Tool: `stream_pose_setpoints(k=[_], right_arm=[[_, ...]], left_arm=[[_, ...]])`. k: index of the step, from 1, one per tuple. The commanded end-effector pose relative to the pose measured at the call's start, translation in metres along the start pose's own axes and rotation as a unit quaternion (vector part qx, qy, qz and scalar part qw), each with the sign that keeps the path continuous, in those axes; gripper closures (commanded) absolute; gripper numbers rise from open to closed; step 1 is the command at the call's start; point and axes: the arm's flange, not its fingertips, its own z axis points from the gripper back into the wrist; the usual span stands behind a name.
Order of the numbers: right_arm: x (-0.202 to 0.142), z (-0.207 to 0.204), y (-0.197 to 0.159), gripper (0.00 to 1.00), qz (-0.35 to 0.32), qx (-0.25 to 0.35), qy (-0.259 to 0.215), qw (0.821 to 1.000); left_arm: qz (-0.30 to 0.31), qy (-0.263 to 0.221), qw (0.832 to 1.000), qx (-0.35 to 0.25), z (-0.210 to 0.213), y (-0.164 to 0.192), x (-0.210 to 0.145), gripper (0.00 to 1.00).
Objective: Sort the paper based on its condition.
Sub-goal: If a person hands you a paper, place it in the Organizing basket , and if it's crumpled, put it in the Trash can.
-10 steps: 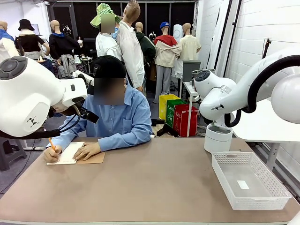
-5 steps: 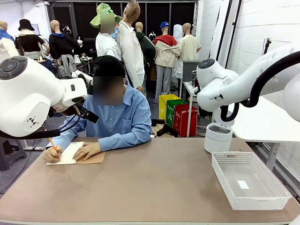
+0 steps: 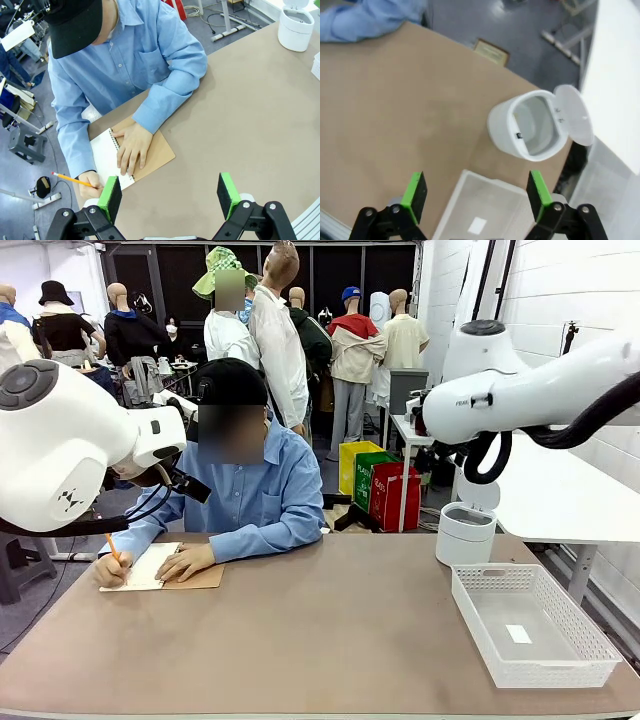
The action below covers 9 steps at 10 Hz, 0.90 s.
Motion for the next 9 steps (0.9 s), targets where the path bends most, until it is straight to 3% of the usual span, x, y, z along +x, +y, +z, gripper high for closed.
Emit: stream_pose_setpoints(k=[1, 3, 7, 9], right_arm=[[-0.030, 0.020, 0.007, 0.00, 0.042, 0.077, -0.035, 0.996], [-0.040, 0.034, 0.023, 0.00, 0.077, 0.114, -0.070, 0.988], [-0.054, 0.030, 0.052, 0.00, 0.121, 0.125, -0.140, 0.975], [-0.061, 0.022, 0.062, 0.00, 0.128, 0.134, -0.144, 0.972]], left_arm=[[-0.007, -0.002, 1.000, 0.004, 0.000, 0.001, 0.000, 0.00], [-0.007, -0.002, 1.000, 0.004, 0.000, 0.001, 0.000, 0.00], [-0.007, -0.002, 1.000, 0.004, 0.000, 0.001, 0.000, 0.00], [-0.007, -0.002, 1.000, 0.004, 0.000, 0.001, 0.000, 0.00]])
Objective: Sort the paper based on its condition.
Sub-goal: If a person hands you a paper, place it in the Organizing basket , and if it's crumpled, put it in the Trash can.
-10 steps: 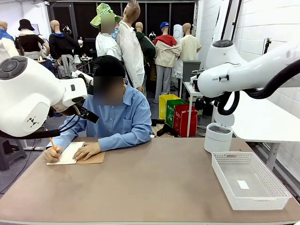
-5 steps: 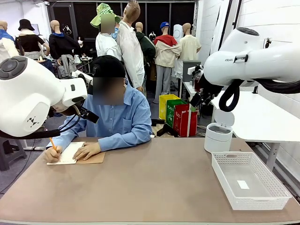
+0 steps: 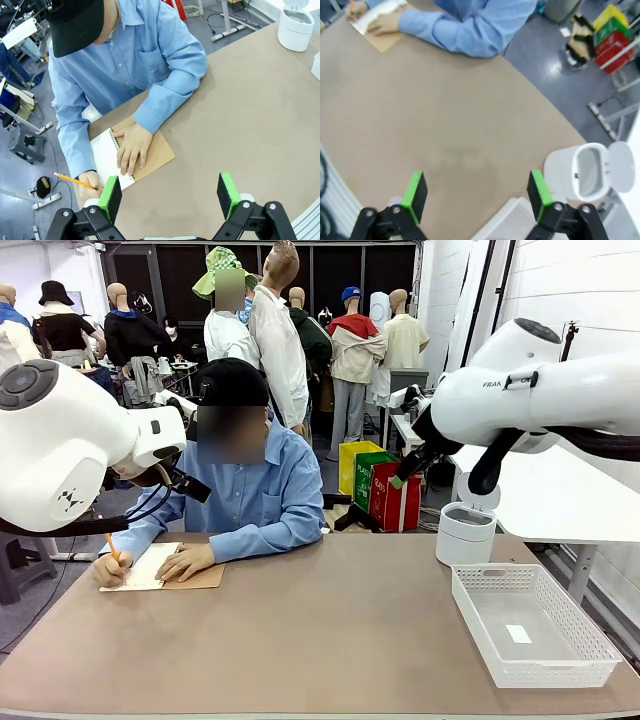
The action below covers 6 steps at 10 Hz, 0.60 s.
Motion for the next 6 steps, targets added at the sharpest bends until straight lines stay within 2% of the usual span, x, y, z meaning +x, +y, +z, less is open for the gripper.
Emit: stream_pose_setpoints(k=[1, 6], right_arm=[[-0.017, -0.006, 0.003, 0.00, 0.010, 0.021, -0.024, 0.999], [-0.028, -0.004, 0.013, 0.00, 0.020, 0.039, -0.029, 0.999]], left_arm=[[-0.007, -0.002, 1.000, 0.004, -0.001, 0.001, 0.000, 0.00], [-0.007, -0.002, 1.000, 0.004, -0.001, 0.001, 0.000, 0.00]])
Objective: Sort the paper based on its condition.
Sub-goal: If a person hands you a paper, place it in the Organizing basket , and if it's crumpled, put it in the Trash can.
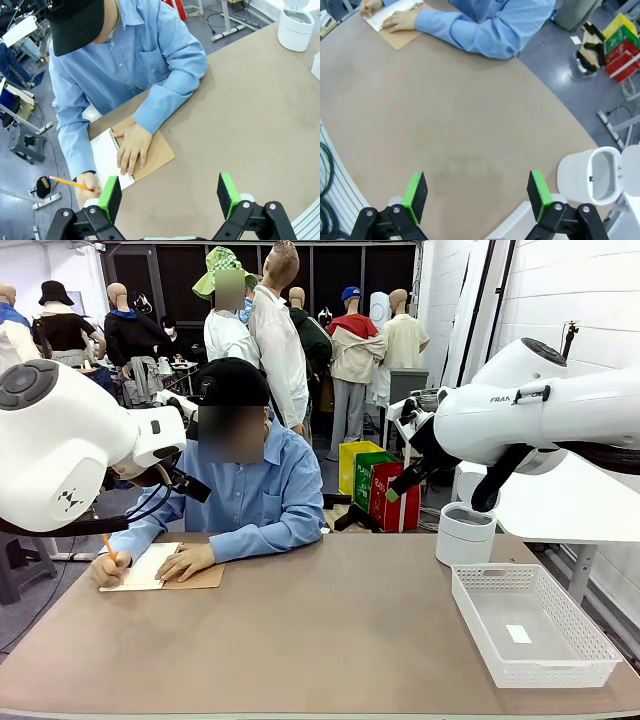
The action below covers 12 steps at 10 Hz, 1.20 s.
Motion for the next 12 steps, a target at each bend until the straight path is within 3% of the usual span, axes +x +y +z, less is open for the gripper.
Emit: stream_pose_setpoints(k=[1, 12], right_arm=[[0.0014, -0.0017, -0.0008, 0.00, -0.002, -0.002, 0.002, 1.000], [0.0014, -0.0017, -0.0008, 0.00, -0.002, -0.002, 0.002, 1.000]], left_arm=[[-0.007, -0.002, 1.000, 0.004, -0.0005, 0.0006, 0.0000, 0.00], [-0.007, -0.002, 1.000, 0.004, -0.0005, 0.0006, 0.0000, 0.00]])
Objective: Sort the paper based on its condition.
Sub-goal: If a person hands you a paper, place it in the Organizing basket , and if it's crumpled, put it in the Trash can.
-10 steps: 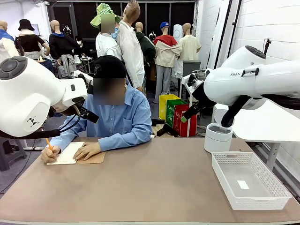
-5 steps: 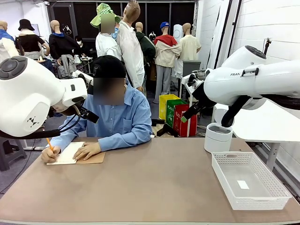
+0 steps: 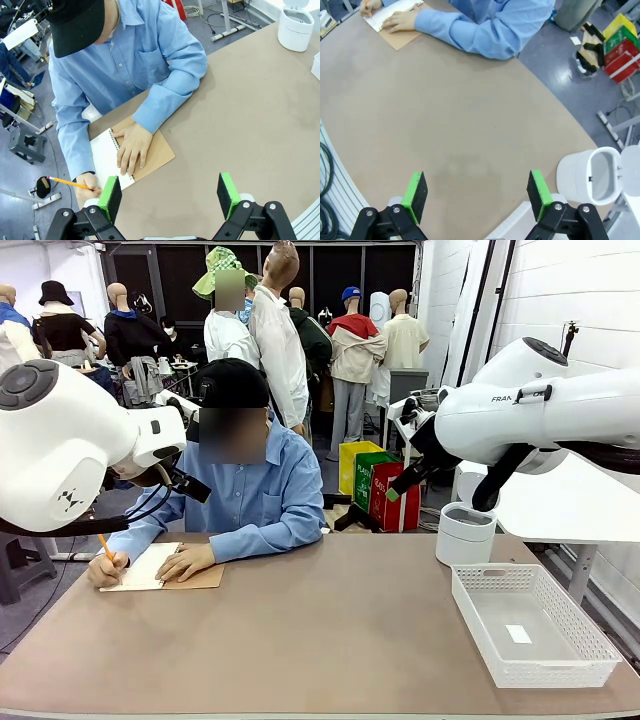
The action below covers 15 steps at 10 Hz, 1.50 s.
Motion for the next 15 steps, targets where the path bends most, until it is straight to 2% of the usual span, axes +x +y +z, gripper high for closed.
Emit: stream_pose_setpoints(k=[1, 15], right_arm=[[0.0005, -0.0023, -0.0002, 0.00, -0.002, -0.001, 0.002, 1.000], [0.0005, -0.0023, -0.0002, 0.00, -0.002, -0.001, 0.002, 1.000]], left_arm=[[-0.007, -0.002, 1.000, 0.004, -0.0005, 0.0006, 0.0000, 0.00], [-0.007, -0.002, 1.000, 0.004, -0.0005, 0.0006, 0.0000, 0.00]])
